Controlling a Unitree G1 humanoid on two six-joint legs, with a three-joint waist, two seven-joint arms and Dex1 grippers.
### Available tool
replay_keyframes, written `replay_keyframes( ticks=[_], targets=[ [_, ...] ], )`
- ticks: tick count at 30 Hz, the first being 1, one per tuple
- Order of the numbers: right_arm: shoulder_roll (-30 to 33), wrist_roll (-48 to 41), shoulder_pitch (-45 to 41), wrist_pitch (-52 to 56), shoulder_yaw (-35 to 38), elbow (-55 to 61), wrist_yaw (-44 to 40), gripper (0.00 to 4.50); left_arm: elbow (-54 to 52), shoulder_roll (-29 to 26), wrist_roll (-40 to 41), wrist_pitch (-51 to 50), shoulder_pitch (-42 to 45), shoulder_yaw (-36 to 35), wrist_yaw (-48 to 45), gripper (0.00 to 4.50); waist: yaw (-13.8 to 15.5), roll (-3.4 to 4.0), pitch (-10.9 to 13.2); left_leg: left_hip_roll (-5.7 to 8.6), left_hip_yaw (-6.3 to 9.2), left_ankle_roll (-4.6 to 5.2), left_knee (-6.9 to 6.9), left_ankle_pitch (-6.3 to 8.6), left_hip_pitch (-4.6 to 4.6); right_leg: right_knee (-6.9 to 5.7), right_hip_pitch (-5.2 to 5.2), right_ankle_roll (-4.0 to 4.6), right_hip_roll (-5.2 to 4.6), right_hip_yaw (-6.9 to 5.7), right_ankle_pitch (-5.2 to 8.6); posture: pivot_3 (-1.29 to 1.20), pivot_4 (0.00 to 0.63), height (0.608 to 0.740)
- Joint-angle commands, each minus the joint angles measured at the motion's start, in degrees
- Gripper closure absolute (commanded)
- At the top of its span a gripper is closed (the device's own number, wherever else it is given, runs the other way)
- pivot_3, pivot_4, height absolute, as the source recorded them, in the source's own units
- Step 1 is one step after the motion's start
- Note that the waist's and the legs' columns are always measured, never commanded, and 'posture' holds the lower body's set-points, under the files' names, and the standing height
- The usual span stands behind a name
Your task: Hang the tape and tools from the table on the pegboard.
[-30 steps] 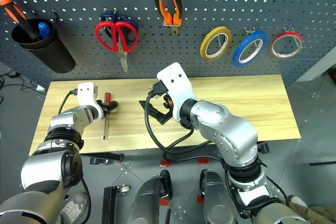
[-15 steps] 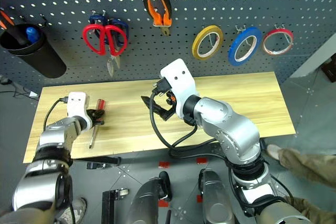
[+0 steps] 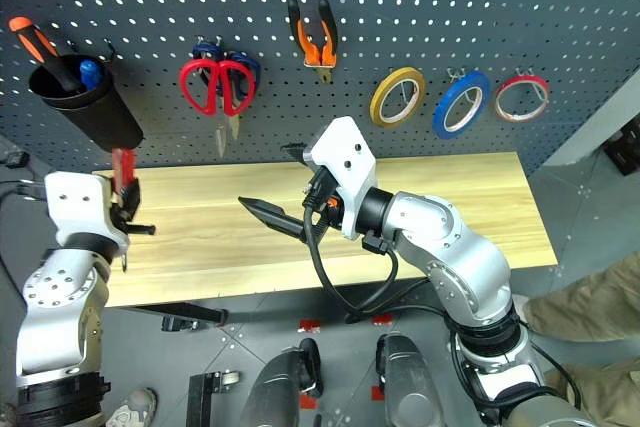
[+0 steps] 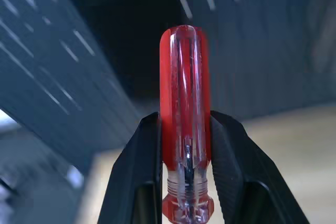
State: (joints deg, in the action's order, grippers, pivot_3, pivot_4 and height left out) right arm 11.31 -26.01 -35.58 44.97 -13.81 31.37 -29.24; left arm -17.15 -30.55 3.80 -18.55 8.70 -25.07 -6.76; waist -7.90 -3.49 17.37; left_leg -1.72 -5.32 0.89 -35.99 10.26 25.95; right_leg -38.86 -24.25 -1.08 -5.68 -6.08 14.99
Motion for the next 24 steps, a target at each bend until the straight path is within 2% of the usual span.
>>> replay_keyframes(
  ticks=[1, 6, 10, 14, 19, 24],
  targets=[
    [0.2, -0.3, -0.8, -3.0, 0.7, -0.1, -1.2, 0.00, -6.8, -2.9, -2.6, 2.5, 4.0, -4.8, 3.6, 3.59, 0.0, -0.03, -0.6, 0.00, 0.03, -0.01, -0.01, -0.01, 0.00, -0.01, 0.00, 0.00, 0.01, -0.02, 0.00, -0.22, 0.162, 0.740],
    [-1.2, -1.2, -2.5, -2.7, 1.2, -1.6, -0.4, 0.00, -2.0, -6.3, -1.6, 4.3, 16.3, -3.7, 4.0, 3.59, 0.1, -0.03, -2.0, 0.02, 0.11, -0.04, -0.05, -0.03, -0.02, -0.03, 0.08, 0.00, 0.06, -0.06, 0.00, -0.23, 0.142, 0.740],
    [-1.3, -0.8, -3.9, -1.3, 0.3, -2.2, -0.3, 0.00, 9.0, -8.1, -1.7, 10.7, 26.4, -0.6, 2.5, 3.59, 0.2, -0.12, -2.7, 0.00, 0.19, -0.08, -0.10, -0.07, -0.02, -0.08, 0.10, 0.01, 0.14, -0.11, -0.01, -0.25, 0.134, 0.740],
    [-2.6, 1.3, -5.4, -2.3, -0.5, -3.8, 1.3, 0.00, 27.9, -8.9, -4.8, 23.6, 38.0, 4.9, 2.2, 3.59, 0.1, -0.19, -3.4, 0.02, 0.18, -0.08, -0.11, -0.08, -0.05, -0.12, 0.12, 0.01, 0.15, -0.07, -0.01, -0.27, 0.126, 0.740],
    [-4.1, 3.1, -6.3, -3.1, -1.9, -4.3, 3.0, 0.00, 44.9, -8.4, -6.9, 34.8, 45.3, 8.1, 3.7, 3.59, -0.3, -0.21, -3.9, 0.02, 0.11, -0.08, -0.13, -0.09, -0.04, -0.10, 0.10, 0.01, 0.16, -0.05, -0.02, -0.30, 0.127, 0.740],
    [-5.4, 3.2, -6.5, -2.8, -2.4, -3.8, 4.0, 0.00, 56.1, -8.0, -6.4, 40.0, 47.9, 8.3, 5.8, 3.59, -1.3, -0.21, -3.9, -0.02, 0.11, -0.09, -0.12, -0.09, -0.05, -0.13, 0.08, 0.01, 0.17, -0.06, -0.02, -0.32, 0.134, 0.740]
  ],
)
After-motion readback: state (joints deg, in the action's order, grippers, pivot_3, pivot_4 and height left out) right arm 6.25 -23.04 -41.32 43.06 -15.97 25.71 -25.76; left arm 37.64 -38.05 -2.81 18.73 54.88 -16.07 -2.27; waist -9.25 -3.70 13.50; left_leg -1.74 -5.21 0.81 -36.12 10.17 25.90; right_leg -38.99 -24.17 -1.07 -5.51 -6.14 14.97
